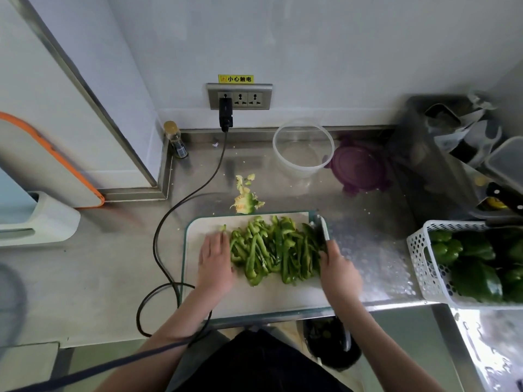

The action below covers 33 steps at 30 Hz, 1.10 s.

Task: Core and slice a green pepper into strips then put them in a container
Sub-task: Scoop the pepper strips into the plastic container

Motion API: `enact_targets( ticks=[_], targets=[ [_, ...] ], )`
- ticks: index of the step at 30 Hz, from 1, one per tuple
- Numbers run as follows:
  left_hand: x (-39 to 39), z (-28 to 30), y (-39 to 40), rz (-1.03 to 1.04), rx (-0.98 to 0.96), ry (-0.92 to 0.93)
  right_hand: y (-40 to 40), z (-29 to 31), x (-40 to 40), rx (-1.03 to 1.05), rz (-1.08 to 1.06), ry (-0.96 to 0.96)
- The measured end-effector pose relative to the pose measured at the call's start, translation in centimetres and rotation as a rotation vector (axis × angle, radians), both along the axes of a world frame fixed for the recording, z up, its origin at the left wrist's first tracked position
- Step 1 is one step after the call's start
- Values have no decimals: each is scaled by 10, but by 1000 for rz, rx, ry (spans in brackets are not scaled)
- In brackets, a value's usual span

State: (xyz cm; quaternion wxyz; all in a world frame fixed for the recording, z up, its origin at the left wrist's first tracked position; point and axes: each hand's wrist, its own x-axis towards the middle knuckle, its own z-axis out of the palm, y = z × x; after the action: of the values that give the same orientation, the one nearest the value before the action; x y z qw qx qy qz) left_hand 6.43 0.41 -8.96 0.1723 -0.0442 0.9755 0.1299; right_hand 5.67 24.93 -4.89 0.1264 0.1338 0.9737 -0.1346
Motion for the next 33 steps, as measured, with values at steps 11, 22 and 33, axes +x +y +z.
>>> enact_targets(
  ticks=[11,22,33],
  targets=[
    [2,2,37,-28,354,-77,-33,-6,9,-75,93,27],
    [5,6,4,78,503,-96,27,-18,0,-648,-395,-78],
    [6,12,-13,96,519,-79,16,-11,4,-573,-636,287]
  ],
)
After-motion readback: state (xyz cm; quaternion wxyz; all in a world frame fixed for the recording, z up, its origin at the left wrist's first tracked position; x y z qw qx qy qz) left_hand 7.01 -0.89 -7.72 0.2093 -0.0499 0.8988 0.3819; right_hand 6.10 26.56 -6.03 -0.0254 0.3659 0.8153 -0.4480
